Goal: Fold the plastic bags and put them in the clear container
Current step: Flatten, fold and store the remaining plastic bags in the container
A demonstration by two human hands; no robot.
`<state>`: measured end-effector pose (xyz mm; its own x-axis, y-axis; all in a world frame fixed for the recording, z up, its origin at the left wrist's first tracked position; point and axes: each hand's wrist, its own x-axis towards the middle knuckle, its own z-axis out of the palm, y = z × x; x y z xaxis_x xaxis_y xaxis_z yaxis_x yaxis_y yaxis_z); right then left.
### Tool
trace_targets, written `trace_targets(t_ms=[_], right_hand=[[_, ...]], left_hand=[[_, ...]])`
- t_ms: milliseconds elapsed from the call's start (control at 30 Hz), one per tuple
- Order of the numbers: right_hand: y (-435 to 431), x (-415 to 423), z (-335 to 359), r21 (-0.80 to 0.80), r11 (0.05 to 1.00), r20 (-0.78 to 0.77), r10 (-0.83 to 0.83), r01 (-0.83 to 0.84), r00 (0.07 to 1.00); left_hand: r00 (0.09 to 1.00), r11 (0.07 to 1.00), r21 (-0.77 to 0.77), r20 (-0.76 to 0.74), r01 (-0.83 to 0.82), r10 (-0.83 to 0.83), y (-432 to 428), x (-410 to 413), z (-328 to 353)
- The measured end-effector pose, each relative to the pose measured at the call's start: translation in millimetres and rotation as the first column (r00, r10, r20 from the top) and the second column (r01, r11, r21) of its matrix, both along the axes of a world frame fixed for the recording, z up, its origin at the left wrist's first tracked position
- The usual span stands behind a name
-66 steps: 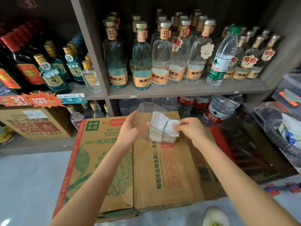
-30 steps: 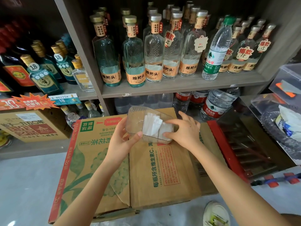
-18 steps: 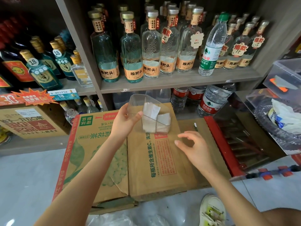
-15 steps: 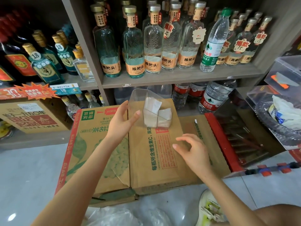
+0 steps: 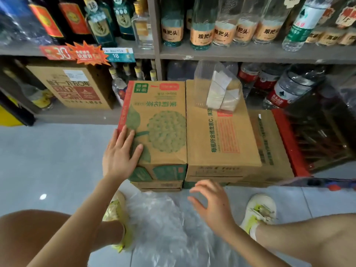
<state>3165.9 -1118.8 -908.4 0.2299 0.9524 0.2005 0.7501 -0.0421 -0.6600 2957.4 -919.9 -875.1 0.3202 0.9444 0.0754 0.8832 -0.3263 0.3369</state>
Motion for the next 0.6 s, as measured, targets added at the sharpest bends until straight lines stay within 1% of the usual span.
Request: trace_targets(t_ms=[67, 133, 233, 300, 400, 467, 600], right_hand=[[-9, -11, -35, -0.171, 0.985, -0.016, 0.006, -0.008, 1.000], [-13, -17, -71, -0.347, 0.938, -0.045, -0.027, 0.010, 0.999], [-7, -23, -112, -0.631, 0.776, -0.077, -0.094, 0.025, 0.993], [-2, -27, -138, -0.738, 0.674, -0.088, -0.127, 0.021, 0.988], [13, -35, -171, -0.804, 0.594, -0.142, -0.204, 0.008, 0.969], [28, -41, -190, -0.829, 0.559, -0.150, -0.214, -0.005, 0.965], [54, -51, -224, -0.840, 0.542, -0.091, -0.182, 0.023, 0.979]], left_hand=[[1.000, 0.999, 0.028, -0.018, -0.020, 0.021, -1, 3, 0], [0.999, 0.999, 0.040, -0.041, -0.024, 0.026, -1, 4, -2], [0.998, 0.996, 0.083, -0.052, -0.023, 0.028, 0, 4, -8], [0.999, 0.992, 0.126, -0.032, -0.022, 0.026, 0, 5, -14], [0.999, 0.975, 0.221, 0.030, -0.028, 0.022, 2, 4, -22], [0.998, 0.960, 0.278, 0.057, -0.034, 0.019, 3, 4, -27], [0.999, 0.940, 0.340, 0.047, -0.018, 0.003, 4, 3, -32]])
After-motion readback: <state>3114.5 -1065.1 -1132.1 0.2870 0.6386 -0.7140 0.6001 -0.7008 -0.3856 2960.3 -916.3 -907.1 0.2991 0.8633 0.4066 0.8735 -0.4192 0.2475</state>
